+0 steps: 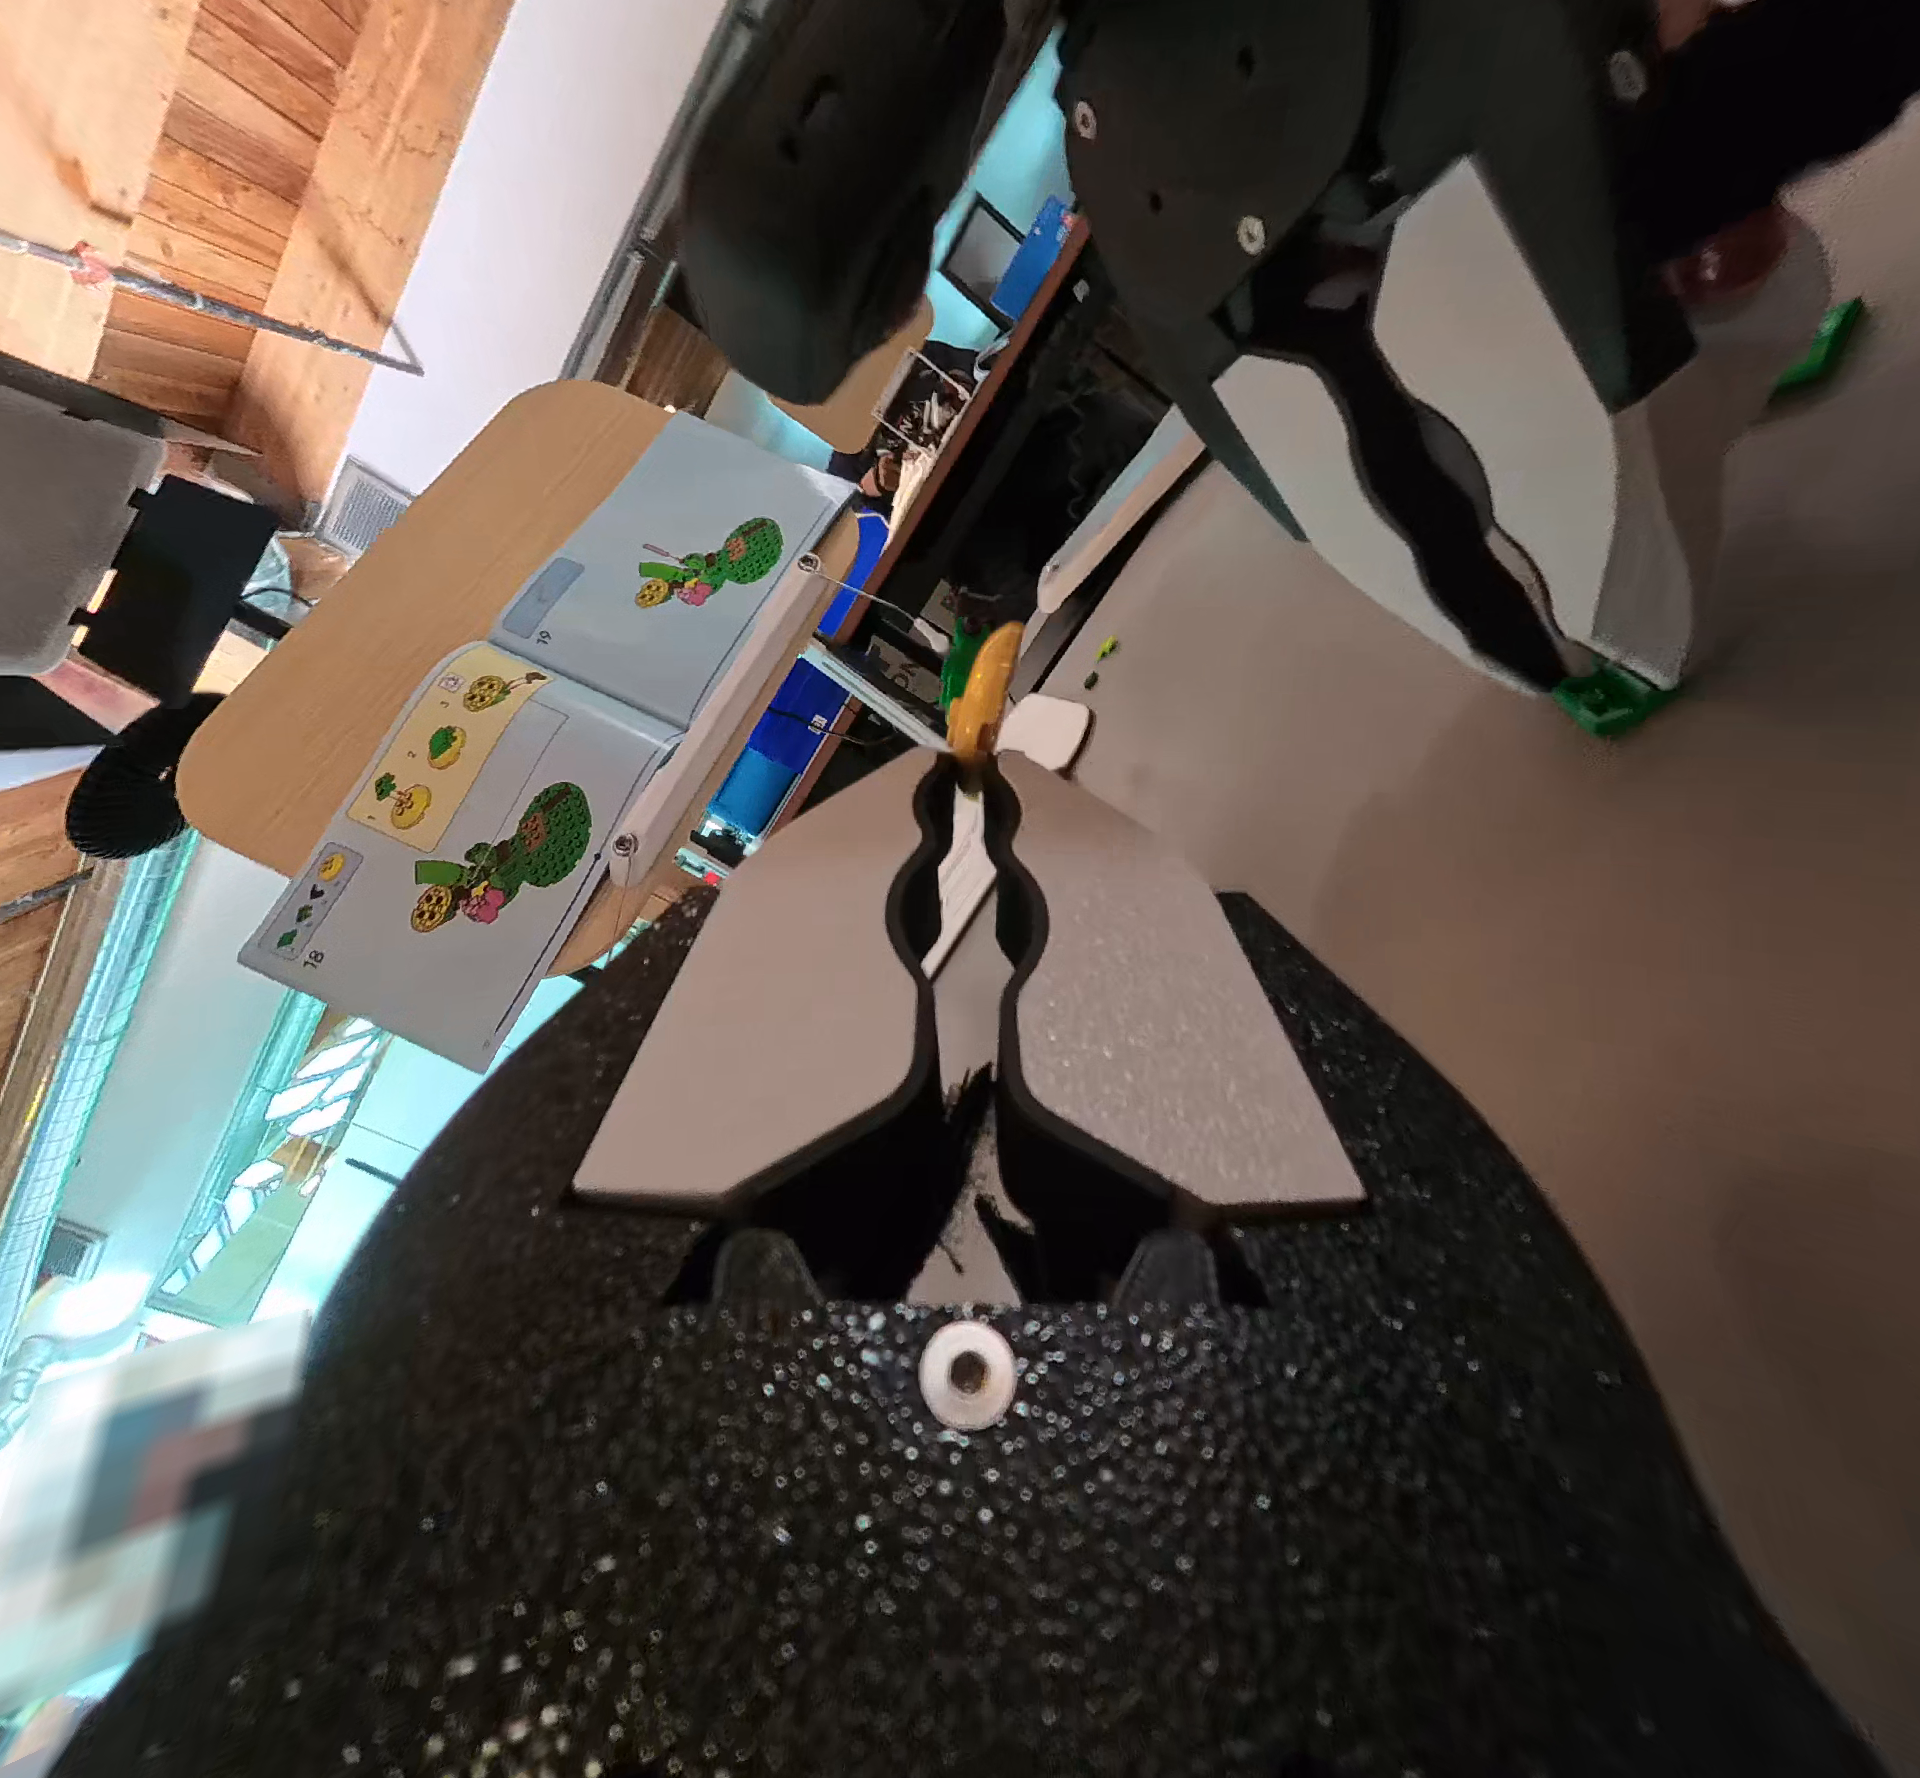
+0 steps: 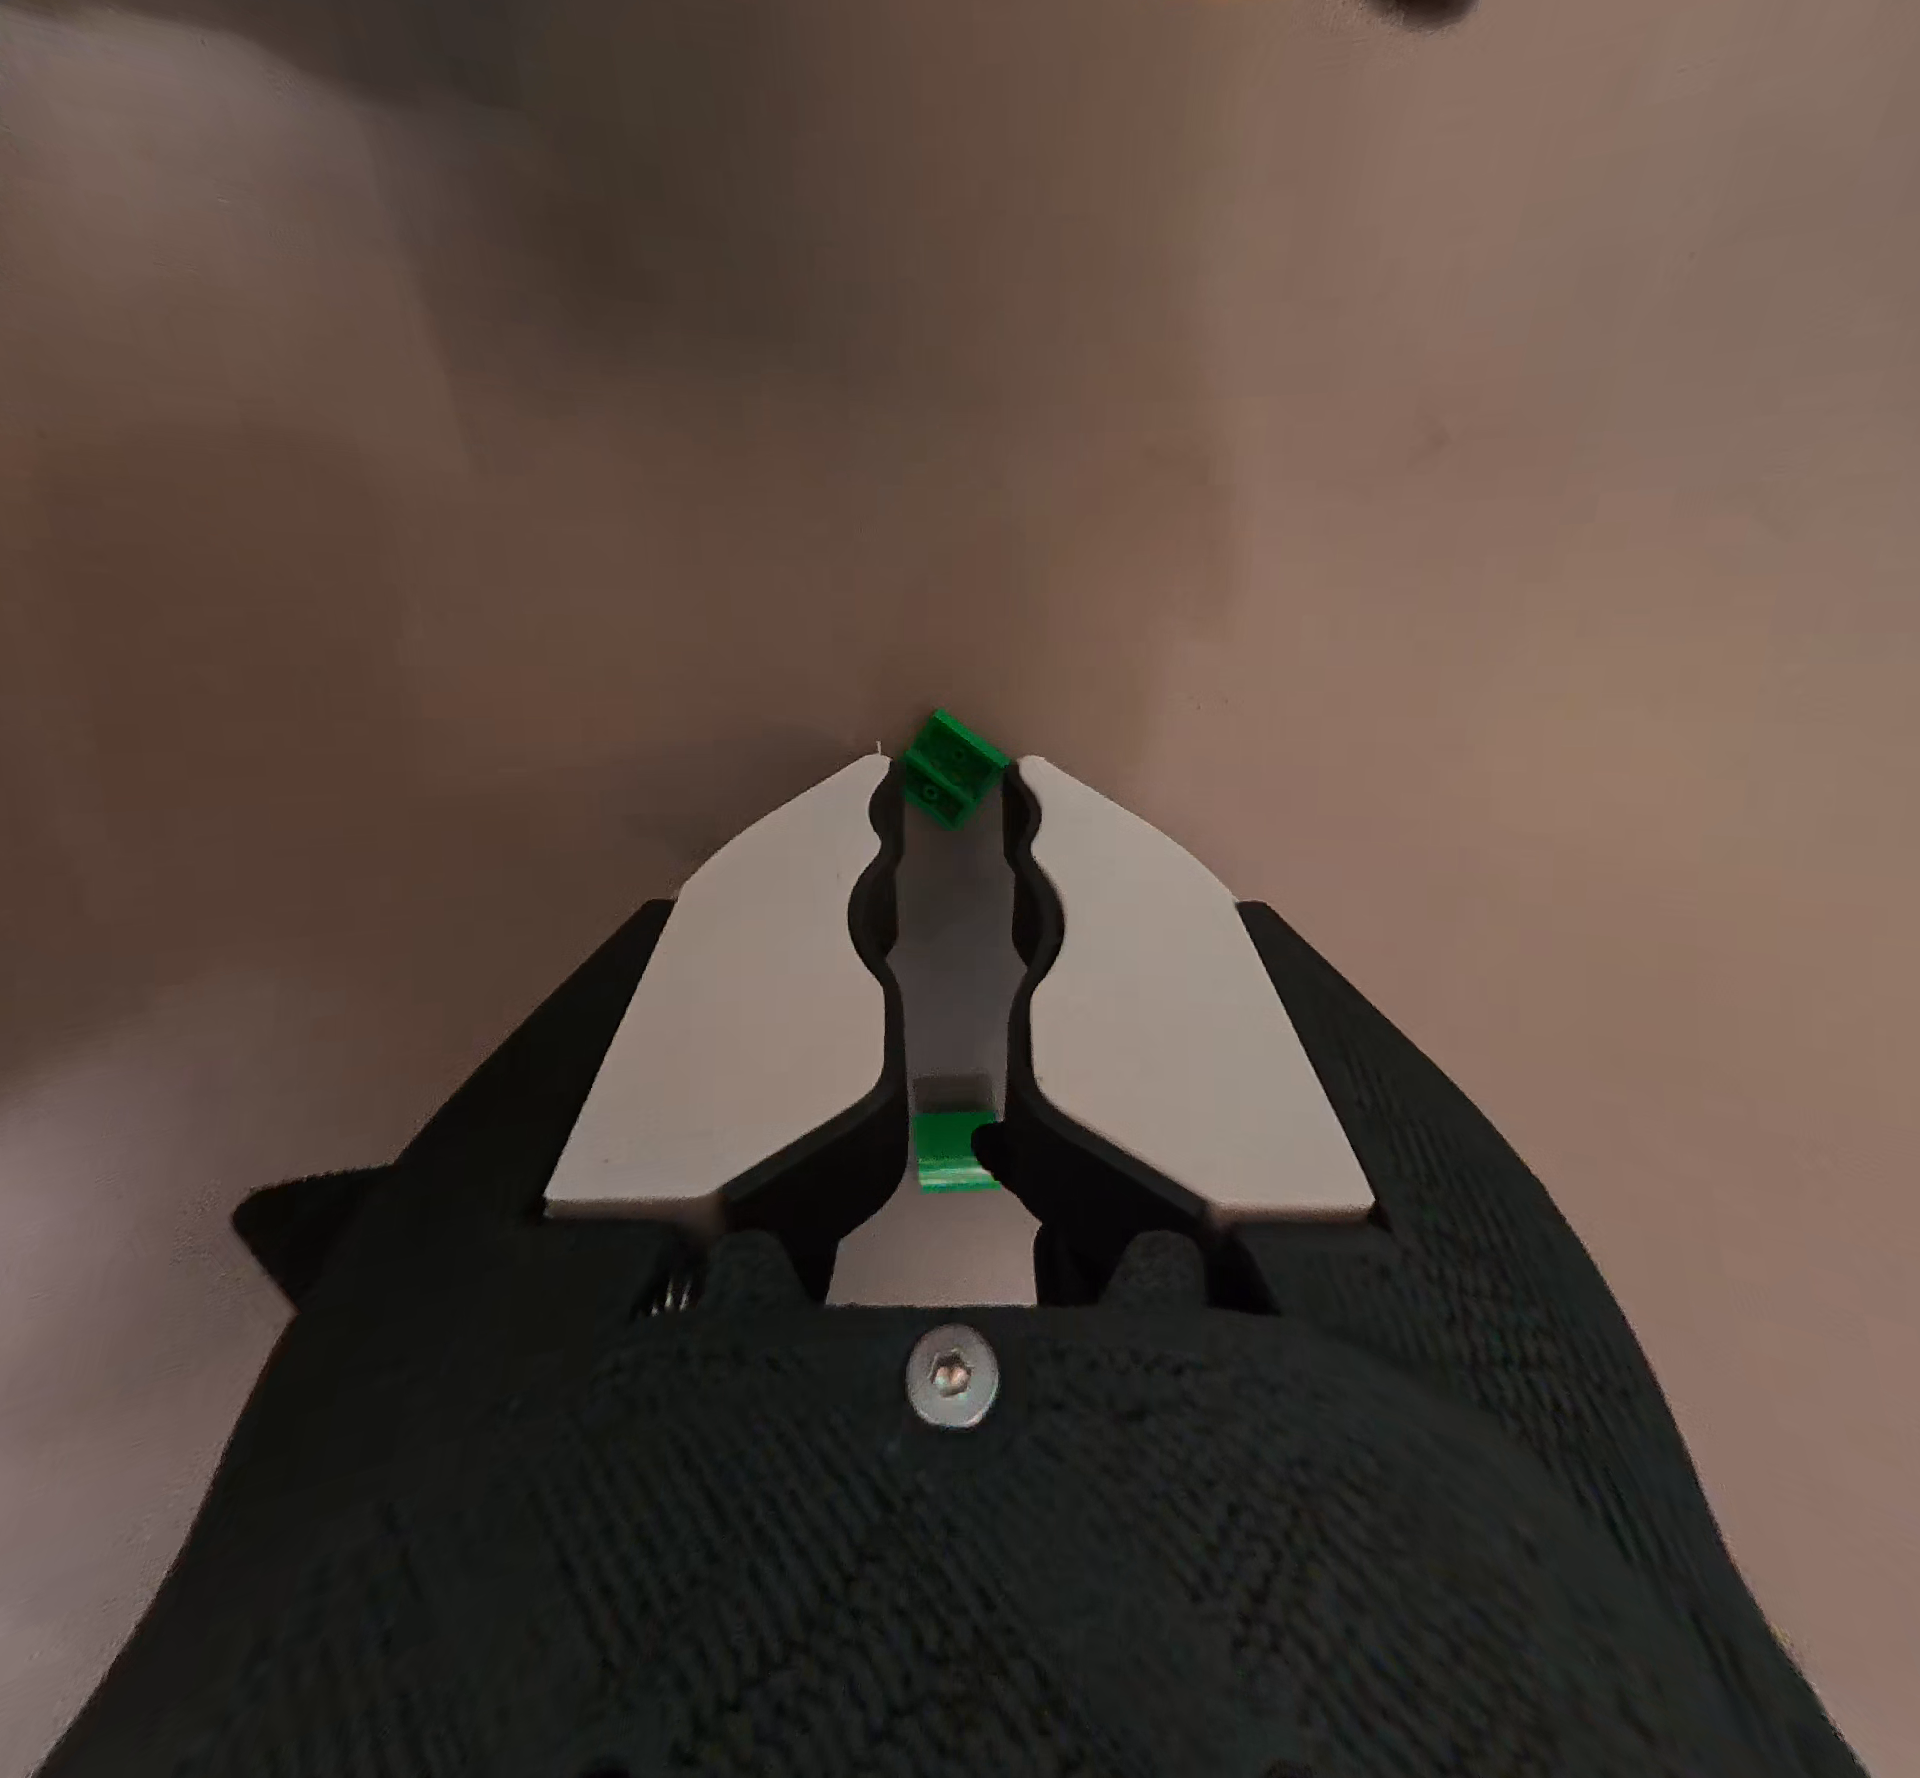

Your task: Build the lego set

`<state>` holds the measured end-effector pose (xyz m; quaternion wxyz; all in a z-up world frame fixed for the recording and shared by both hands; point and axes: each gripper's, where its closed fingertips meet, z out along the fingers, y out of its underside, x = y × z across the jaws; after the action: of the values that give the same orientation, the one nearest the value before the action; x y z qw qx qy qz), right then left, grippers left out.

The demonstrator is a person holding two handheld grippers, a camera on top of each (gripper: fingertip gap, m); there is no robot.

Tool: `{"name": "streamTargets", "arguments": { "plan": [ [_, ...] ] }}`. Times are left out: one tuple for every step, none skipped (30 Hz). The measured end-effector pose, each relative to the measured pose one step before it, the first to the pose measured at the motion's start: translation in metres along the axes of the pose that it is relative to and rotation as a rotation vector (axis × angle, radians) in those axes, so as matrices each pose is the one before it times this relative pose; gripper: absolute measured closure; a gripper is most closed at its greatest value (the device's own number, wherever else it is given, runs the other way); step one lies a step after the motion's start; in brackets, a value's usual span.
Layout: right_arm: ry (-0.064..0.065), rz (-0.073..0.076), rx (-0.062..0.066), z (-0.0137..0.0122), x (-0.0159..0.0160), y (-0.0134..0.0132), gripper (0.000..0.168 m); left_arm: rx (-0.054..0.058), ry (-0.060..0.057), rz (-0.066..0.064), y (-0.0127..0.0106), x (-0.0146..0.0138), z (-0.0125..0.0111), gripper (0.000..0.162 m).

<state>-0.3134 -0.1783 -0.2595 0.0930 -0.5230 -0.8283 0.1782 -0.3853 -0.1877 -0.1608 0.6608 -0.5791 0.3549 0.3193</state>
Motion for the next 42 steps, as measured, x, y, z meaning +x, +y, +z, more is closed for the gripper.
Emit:
{"name": "streamTargets", "arguments": {
  "plan": [
    [-0.0088,-0.0030,-0.0009,0.00063,-0.00189,-0.00117,0.154,-0.0066,0.0215,0.0274,0.00225,0.00278,-0.00058,0.157],
    [0.0020,-0.0051,-0.0020,0.00025,-0.00073,-0.00078,0.156,-0.0115,0.0240,0.0248,0.00284,0.00360,-0.00028,0.157],
    [0.0149,-0.0086,-0.0032,-0.00026,0.00056,-0.00042,0.158,-0.0154,0.0293,0.0144,0.00302,0.00418,0.00028,0.157],
    [0.0219,-0.0135,0.0008,-0.00133,0.00096,-0.00040,0.160,-0.0144,0.0280,0.0102,0.00202,0.00384,0.00047,0.157],
    [0.0279,-0.0146,0.0121,-0.00278,0.00111,-0.00144,0.162,-0.0099,0.0178,0.0193,-0.00032,0.00174,0.00018,0.157],
    [0.0390,-0.0108,0.0261,-0.00459,0.00207,-0.00290,0.164,-0.0141,0.0268,0.0213,-0.00118,0.00227,0.00041,0.157],
    [0.0327,-0.0090,0.0260,-0.00577,0.00075,-0.00283,0.166,-0.0176,0.0358,0.0092,-0.00118,0.00307,0.00107,0.157],
    [0.0366,-0.0138,0.0297,-0.00603,0.00061,-0.00343,0.168,-0.0093,0.0204,0.0046,-0.00184,0.00156,0.00074,0.157],
    [0.0420,-0.0216,0.0261,-0.00547,0.00080,-0.00289,0.168,0.0044,-0.0018,0.0083,-0.00285,-0.00036,-0.00013,0.157],
    [0.0414,-0.0258,0.0160,-0.00439,0.00046,-0.00148,0.168,0.0051,0.0072,0.0031,-0.00217,0.00114,-0.00001,0.157],
    [0.0359,-0.0212,0.0081,-0.00279,0.00006,-0.00068,0.168,-0.0045,0.0133,-0.0013,0.00016,0.00188,0.00041,0.157],
    [0.0127,-0.0075,0.0042,-0.00113,-0.00206,-0.00025,0.168,-0.0071,0.0012,-0.0012,0.00122,0.00016,0.00038,0.157],
    [-0.0304,0.0172,-0.0001,0.00080,-0.00603,0.00062,0.165,-0.0023,-0.0014,-0.0012,0.00124,-0.00003,0.00012,0.157],
    [-0.0605,0.0417,-0.0122,0.00263,-0.00716,0.00238,0.159,-0.0024,-0.0002,-0.0003,0.00156,0.00012,-0.00029,0.157],
    [-0.0516,0.0446,-0.0275,0.00404,-0.00330,0.00465,0.153,-0.0050,-0.0002,0.0028,0.00207,0.00022,-0.00031,0.157],
    [-0.0269,0.0280,-0.0166,0.00454,0.00084,0.00326,0.147,-0.0021,-0.0023,0.0023,0.00156,-0.00026,-0.00024,0.157],
    [-0.0245,0.0097,-0.0060,0.00438,0.00053,0.00150,0.143,0.0022,0.0036,-0.0017,0.00070,0.00045,-0.00031,0.157],
    [-0.0117,0.0011,0.0012,0.00385,0.00130,-0.00066,0.141,0.0046,0.0113,-0.0027,0.00025,0.00154,-0.00045,0.157],
    [-0.0090,-0.0057,0.0019,0.00323,0.00093,-0.00139,0.141,0.0053,0.0074,0.0010,0.00005,0.00109,-0.00063,0.157],
    [-0.0123,-0.0046,-0.0062,0.00270,0.00019,-0.00069,0.141,0.0032,0.0033,0.0019,0.00014,0.00029,-0.00051,0.157],
    [-0.0102,-0.0012,-0.0119,0.00246,0.00047,-0.00012,0.140,0.0018,0.0059,-0.0002,0.00008,0.00045,-0.00058,0.157],
    [-0.0116,-0.0001,-0.0145,0.00216,0.00029,0.00055,0.140,0.0034,0.0068,-0.0008,-0.00023,0.00065,-0.00045,0.157],
    [-0.0094,-0.0006,-0.0154,0.00194,0.00043,0.00106,0.140,0.0050,0.0056,-0.0012,-0.00045,0.00075,-0.00029,0.157],
    [-0.0073,-0.0022,-0.0149,0.00151,0.00044,0.00164,0.141,0.0096,0.0071,-0.0022,-0.00111,0.00122,-0.00023,0.157],
    [-0.0120,0.0001,-0.0008,0.00052,-0.00040,-0.00020,0.146,0.0079,0.0087,-0.0024,-0.00128,0.00162,0.00013,0.157],
    [0.0023,-0.0042,0.0006,-0.00004,0.00096,-0.00015,0.154,0.0026,0.0103,0.0011,-0.00079,0.00205,0.00062,0.157],
    [0.0079,-0.0114,-0.0052,-0.00020,0.00094,0.00098,0.154,0.0033,0.0095,0.0065,-0.00140,0.00235,0.00083,0.157],
    [0.0100,-0.0116,-0.0016,-0.00115,0.00018,0.00071,0.154,0.0025,0.0132,0.0093,-0.00171,0.00306,0.00115,0.157],
    [0.0149,-0.0113,0.0079,-0.00249,0.00020,-0.00057,0.154,-0.0019,0.0181,0.0102,-0.00122,0.00391,0.00148,0.157],
    [0.0215,-0.0151,0.0124,-0.00377,0.00034,-0.00134,0.154,-0.0072,0.0151,0.0090,-0.00024,0.00331,0.00156,0.157],
    [0.0342,-0.0184,0.0098,-0.00476,0.00189,-0.00096,0.154,-0.0116,0.0091,0.0064,0.00056,0.00214,0.00150,0.157],
    [0.0461,-0.0242,0.0061,-0.00554,0.00330,-0.00064,0.154,-0.0077,0.0039,0.0023,0.00032,0.00098,0.00088,0.157],
    [0.0634,-0.0362,0.0059,-0.00626,0.00495,-0.00055,0.154,0.0038,0.0167,-0.0091,-0.00114,0.00194,0.00030,0.157],
    [0.0850,-0.0512,0.0071,-0.00700,0.00718,-0.00092,0.154,0.0132,0.0194,-0.0226,-0.00253,0.00138,-0.00049,0.157],
    [0.0965,-0.0644,0.0113,-0.00779,0.00809,-0.00198,0.154,0.0226,0.0118,-0.0272,-0.00400,-0.00053,-0.00131,0.157],
    [0.1016,-0.0727,0.0180,-0.00823,0.00857,-0.00361,0.154,0.0279,0.0125,-0.0319,-0.00522,-0.00111,-0.00181,0.157],
    [0.1099,-0.0812,0.0271,-0.00879,0.00954,-0.00562,0.154,0.0329,0.0023,-0.0314,-0.00644,-0.00291,-0.00253,0.157],
    [0.1208,-0.0953,0.0379,-0.00940,0.01071,-0.00826,0.155,0.0378,-0.0003,-0.0281,-0.00785,-0.00337,-0.00317,0.157],
    [0.1275,-0.1105,0.0427,-0.00983,0.01184,-0.01025,0.155,0.0413,0.0027,-0.0246,-0.00918,-0.00297,-0.00344,0.157],
    [0.1065,-0.1239,0.0371,-0.00940,0.00983,-0.01077,0.155,0.0388,-0.0007,-0.0167,-0.00984,-0.00335,-0.00357,0.157],
    [0.0800,-0.1197,0.0202,-0.00776,0.00785,-0.00950,0.155,0.0351,0.0049,-0.0111,-0.00982,-0.00240,-0.00359,0.157],
    [0.0705,-0.1116,0.0154,-0.00641,0.00773,-0.00857,0.155,0.0338,0.0036,-0.0066,-0.00987,-0.00228,-0.00360,0.157]
  ]
}}
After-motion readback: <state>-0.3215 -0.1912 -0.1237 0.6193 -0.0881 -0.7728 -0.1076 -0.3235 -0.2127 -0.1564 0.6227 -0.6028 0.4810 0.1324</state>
